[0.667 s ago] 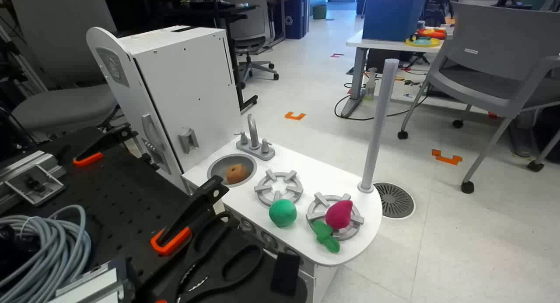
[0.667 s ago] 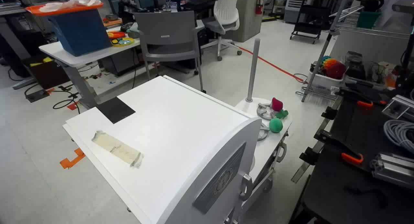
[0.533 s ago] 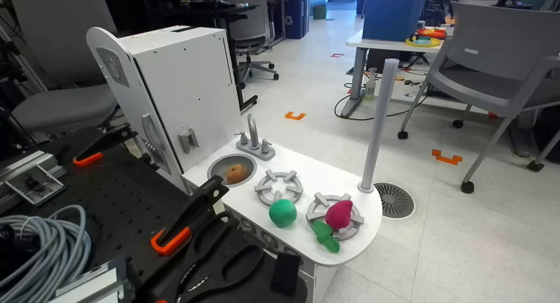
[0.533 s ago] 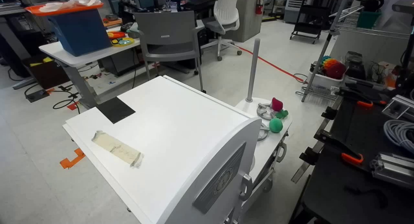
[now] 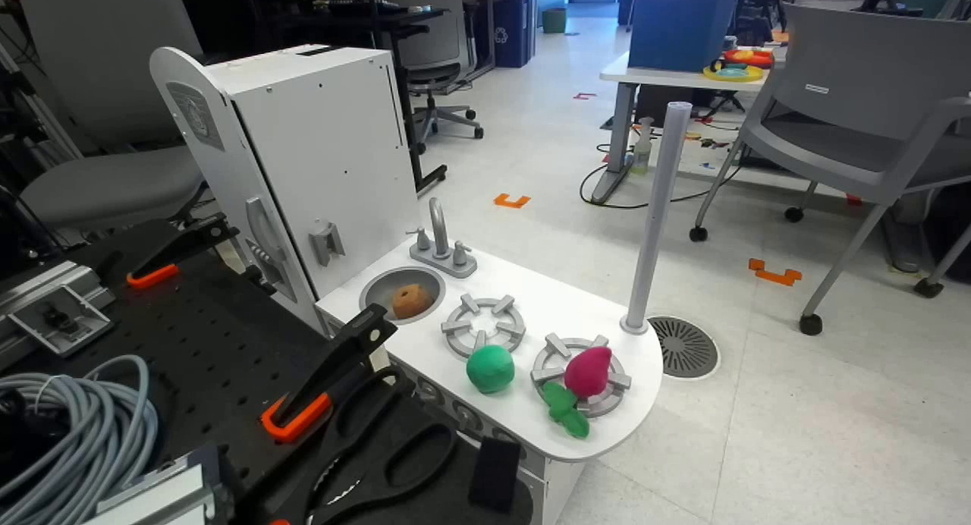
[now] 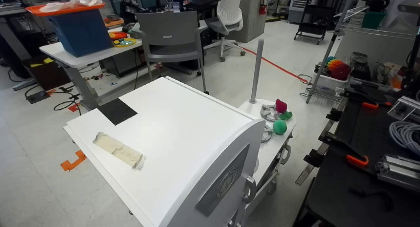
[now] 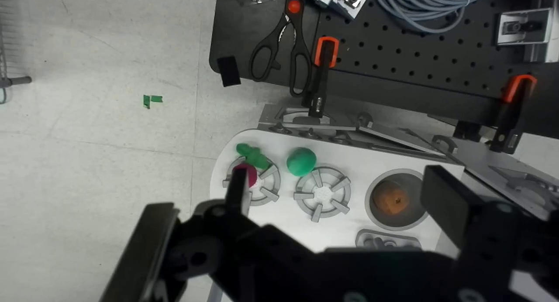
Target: Put the green plushie on the stove
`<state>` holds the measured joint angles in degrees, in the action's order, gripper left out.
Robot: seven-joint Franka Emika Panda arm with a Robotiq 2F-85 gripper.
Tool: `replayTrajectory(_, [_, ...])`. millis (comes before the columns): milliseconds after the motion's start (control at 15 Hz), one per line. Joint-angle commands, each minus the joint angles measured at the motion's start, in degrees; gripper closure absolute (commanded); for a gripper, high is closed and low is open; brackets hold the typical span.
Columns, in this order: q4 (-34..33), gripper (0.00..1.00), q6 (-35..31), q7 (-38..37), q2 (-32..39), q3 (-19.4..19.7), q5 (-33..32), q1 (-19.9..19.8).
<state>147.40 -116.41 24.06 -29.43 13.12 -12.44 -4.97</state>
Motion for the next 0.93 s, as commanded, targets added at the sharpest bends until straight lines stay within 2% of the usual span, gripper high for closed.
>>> replayTrajectory(0, [-3.3, 0.00, -5.1, -2.3, 9.3, -0.4, 0.1, -0.3])
replayTrajectory(267, [-6.8, 0.00, -15.1, -2.0, 23.9, 0.1, 1.7, -0.3])
replayTrajectory(467, [-10.3, 0.00, -20.8, 1.5, 35.4, -0.4, 5.5, -1.0])
replayTrajectory(667, [-15.5, 0.00, -25.5, 4.6, 47.0, -3.2, 12.1, -3.0])
replayTrajectory(867, [-22.6, 0.00, -30.6, 2.4, 58.4, -7.4, 14.2, -5.3])
